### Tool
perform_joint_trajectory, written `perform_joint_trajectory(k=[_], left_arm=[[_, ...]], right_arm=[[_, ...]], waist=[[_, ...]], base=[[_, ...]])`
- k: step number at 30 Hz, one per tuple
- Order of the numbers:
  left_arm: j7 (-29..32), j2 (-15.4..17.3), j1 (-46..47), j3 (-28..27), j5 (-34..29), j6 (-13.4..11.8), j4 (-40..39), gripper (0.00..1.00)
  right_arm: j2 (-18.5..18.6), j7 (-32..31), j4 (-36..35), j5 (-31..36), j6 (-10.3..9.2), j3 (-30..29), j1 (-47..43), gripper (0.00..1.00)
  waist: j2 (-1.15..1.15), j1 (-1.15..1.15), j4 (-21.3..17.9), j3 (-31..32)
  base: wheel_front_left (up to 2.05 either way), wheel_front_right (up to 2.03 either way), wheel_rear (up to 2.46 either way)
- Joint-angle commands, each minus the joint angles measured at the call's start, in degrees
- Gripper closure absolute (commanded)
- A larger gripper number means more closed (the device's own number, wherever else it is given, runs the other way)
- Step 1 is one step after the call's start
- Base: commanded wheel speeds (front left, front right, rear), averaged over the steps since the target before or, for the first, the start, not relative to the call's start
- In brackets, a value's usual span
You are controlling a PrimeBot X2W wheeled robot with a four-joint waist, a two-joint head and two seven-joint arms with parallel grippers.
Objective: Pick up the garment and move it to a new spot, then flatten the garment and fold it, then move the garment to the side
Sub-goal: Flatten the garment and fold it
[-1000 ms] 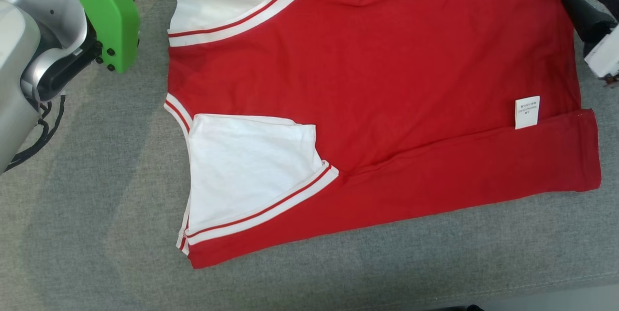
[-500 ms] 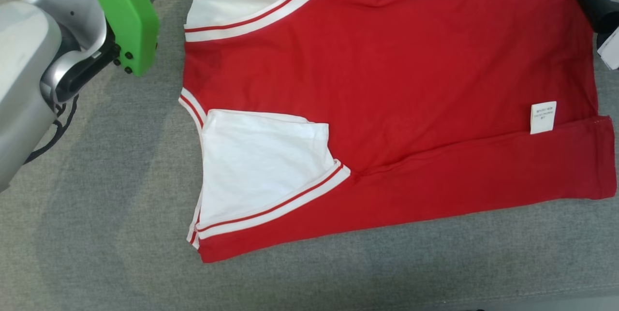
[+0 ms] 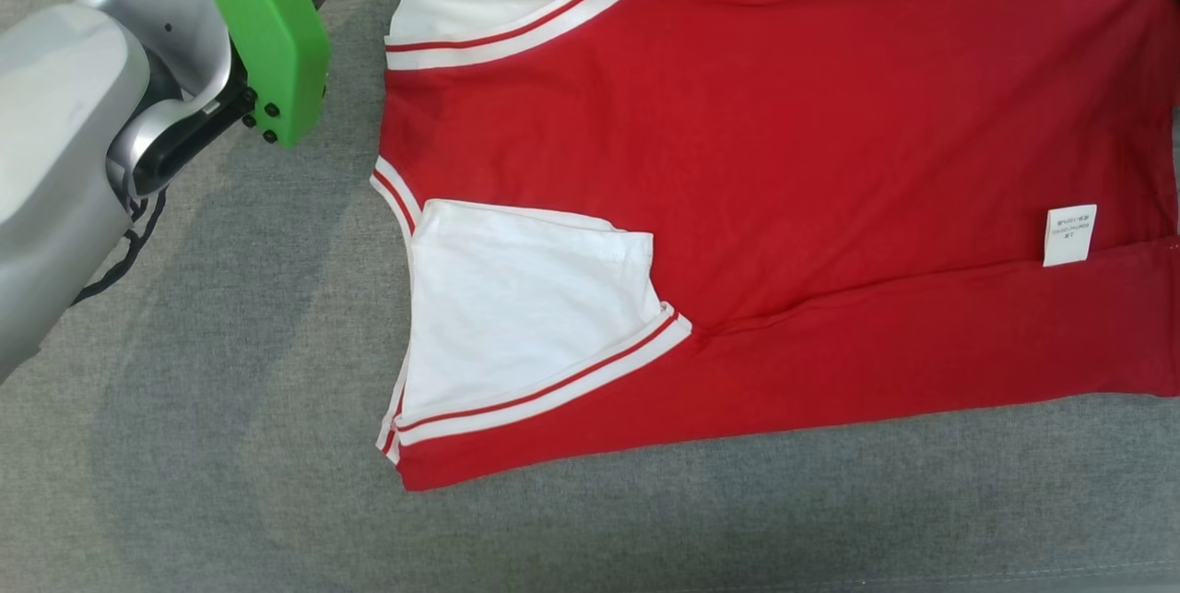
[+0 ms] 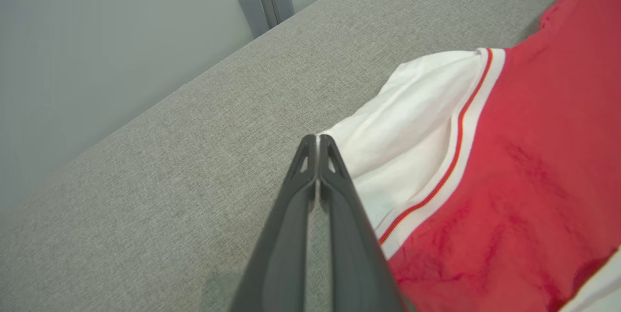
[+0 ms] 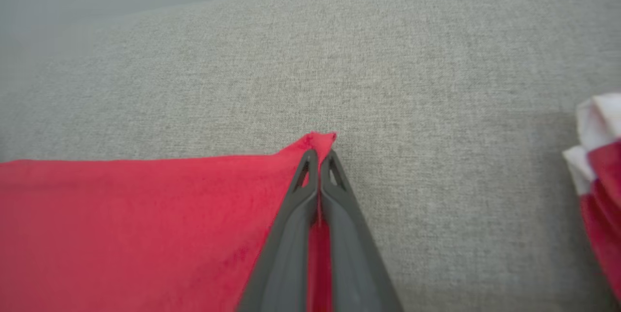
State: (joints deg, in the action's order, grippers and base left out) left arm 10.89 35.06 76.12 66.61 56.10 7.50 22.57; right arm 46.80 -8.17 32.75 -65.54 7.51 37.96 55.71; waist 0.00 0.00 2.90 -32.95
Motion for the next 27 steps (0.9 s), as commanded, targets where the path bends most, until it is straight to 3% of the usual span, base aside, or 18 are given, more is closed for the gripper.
perform_joint_trajectory(k=[1, 6, 16, 23, 27], left_arm=[[-0.5, 0.2, 1.0, 0.0, 0.2, -0.1, 0.3, 1.00], [-2.7, 0.4, 1.4, 0.2, 0.1, -0.1, 0.9, 1.00], [-12.8, -0.4, 1.2, -3.9, 2.3, -0.1, 1.6, 1.00], [-15.8, 3.4, -5.0, -5.0, 7.4, -0.1, -3.9, 1.00], [-17.8, 6.8, -10.2, -5.6, 9.6, -1.4, -9.7, 1.00]], right_arm=[[0.5, 1.1, -0.2, -0.3, -0.05, -0.5, 0.6, 1.00], [1.4, 5.1, -0.5, -1.1, -0.06, -1.9, 0.0, 1.00], [1.9, 11.9, -3.7, -7.4, -0.06, -5.4, -3.7, 1.00], [3.2, 14.8, -7.5, -9.7, -0.06, -4.9, -9.2, 1.00], [4.3, 16.5, -9.5, -10.3, -0.06, -4.6, -12.9, 1.00]], waist=[[0.00, 0.00, 0.0, 0.0], [0.00, 0.00, -0.1, 0.1], [0.00, 0.00, -0.4, 1.3], [0.00, 0.00, -0.8, 3.3], [0.00, 0.00, -0.8, 5.0]], base=[[0.00, 0.00, 0.00], [0.00, 0.00, 0.00], [0.00, 0.00, 0.00], [0.00, 0.00, 0.00], [0.00, 0.00, 0.00]])
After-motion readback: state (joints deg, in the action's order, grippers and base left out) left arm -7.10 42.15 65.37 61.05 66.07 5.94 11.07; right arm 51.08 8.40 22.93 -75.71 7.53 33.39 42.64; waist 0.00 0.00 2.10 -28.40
